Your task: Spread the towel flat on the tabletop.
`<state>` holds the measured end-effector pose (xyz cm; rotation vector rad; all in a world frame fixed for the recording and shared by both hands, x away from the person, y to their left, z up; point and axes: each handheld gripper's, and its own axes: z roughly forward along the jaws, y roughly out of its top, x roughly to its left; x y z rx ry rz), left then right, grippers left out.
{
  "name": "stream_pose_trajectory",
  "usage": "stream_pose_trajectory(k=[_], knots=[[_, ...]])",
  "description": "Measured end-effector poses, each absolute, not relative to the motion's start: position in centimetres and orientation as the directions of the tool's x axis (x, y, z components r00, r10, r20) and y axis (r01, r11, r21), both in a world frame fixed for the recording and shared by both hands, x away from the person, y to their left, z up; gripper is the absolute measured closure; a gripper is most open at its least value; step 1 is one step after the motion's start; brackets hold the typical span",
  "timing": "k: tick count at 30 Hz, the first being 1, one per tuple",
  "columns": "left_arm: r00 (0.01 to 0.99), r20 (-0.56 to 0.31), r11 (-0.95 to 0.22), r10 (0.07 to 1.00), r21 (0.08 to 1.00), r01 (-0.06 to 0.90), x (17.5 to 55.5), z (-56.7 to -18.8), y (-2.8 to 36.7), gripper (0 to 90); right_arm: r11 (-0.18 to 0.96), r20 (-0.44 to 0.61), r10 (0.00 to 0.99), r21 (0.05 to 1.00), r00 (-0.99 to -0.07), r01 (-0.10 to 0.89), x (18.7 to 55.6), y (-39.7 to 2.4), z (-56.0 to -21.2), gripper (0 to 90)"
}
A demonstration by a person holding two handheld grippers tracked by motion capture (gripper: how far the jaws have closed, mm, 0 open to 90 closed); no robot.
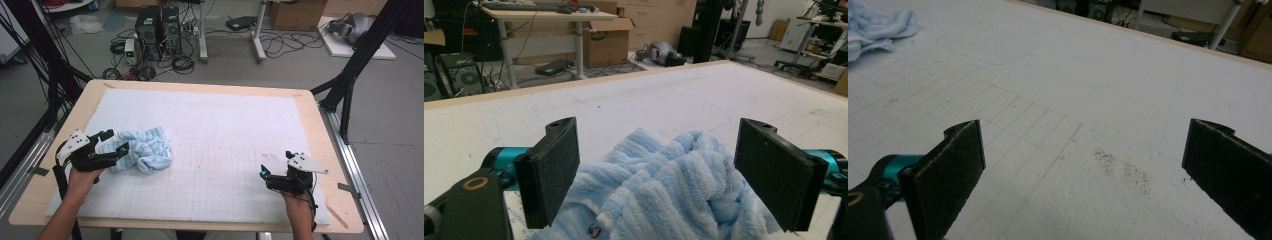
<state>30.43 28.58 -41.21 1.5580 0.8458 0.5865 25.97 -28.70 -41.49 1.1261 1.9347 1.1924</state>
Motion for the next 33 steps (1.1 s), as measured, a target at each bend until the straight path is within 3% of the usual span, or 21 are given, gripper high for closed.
stream_pose_trajectory(k=[23, 33], knots=[[0.621, -0.083, -0.075, 0.779, 0.972, 0.224, 30.5, -41.1, 27.7, 22.1, 0.256, -0.061, 0.881, 0.896, -0.469, 0.364, 25.5, -28.2, -41.8, 2.9], [0.604, -0.111, -0.132, 0.789, 0.93, 0.343, 32.1, -41.6, 25.3, 19.1, 0.237, -0.034, 0.878, 0.897, -0.477, 0.373, 25.9, -28.2, -42.2, 2.9]])
